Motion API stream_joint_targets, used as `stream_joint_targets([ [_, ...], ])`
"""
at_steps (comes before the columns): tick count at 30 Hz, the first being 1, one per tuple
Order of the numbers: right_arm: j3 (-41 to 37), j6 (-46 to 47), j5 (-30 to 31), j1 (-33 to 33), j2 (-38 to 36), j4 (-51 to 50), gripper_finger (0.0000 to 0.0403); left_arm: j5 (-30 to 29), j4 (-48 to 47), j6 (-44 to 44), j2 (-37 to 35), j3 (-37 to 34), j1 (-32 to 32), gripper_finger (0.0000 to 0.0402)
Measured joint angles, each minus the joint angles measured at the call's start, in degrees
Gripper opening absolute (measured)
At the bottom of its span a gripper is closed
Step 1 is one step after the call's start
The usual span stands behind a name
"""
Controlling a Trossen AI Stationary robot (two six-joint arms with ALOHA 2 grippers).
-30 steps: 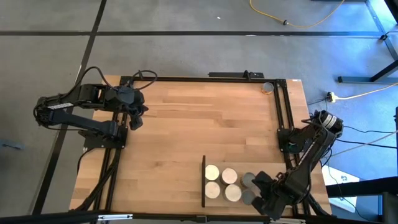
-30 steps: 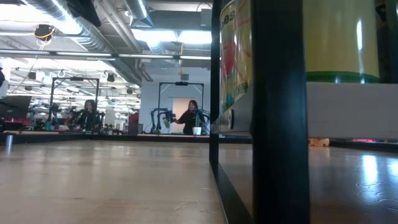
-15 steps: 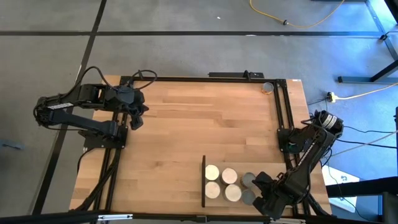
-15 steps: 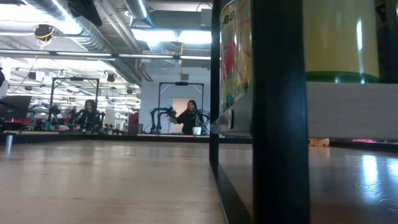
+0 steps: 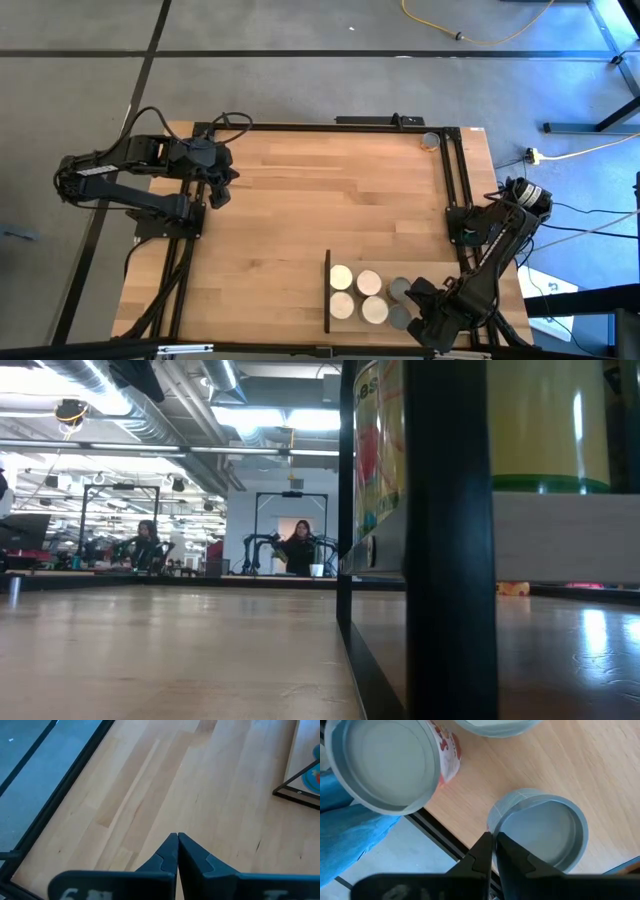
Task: Pick and place cans onto a shelf
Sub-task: Put the blue tuna can on the shelf
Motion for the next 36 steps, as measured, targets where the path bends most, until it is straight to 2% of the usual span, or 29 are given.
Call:
stream_joint_targets([
  [9, 0.00, 0.03, 1.41, 0.00, 0.00, 0.02, 0.0010, 0.00, -0.02, 0.00, 0.00, 0.00, 0.00, 0.0000],
  [18, 0.00, 0.14, 1.44, -0.01, 0.00, -0.05, 0.0057, 0.00, -0.02, 0.00, 0.00, 0.00, 0.01, 0.0000],
  [26, 0.00, 0.02, 0.97, -0.12, -0.09, -0.14, 0.0062, 0.00, -0.02, 0.02, 0.00, 0.00, 0.02, 0.0000],
  [29, 0.00, 0.20, 0.65, -0.90, -0.34, -0.68, 0.0052, 0.00, -0.02, -0.09, 0.00, 0.00, 0.00, 0.0000],
  [33, 0.00, 0.07, 0.67, -2.22, -0.35, -1.75, 0.0012, -0.02, -0.02, -0.22, 0.00, 0.00, 0.01, 0.0000],
  [36, 0.00, 0.04, 0.57, -2.94, -0.35, -3.18, 0.0007, 0.00, -0.02, -0.28, 0.00, 0.00, 0.02, 0.0000],
])
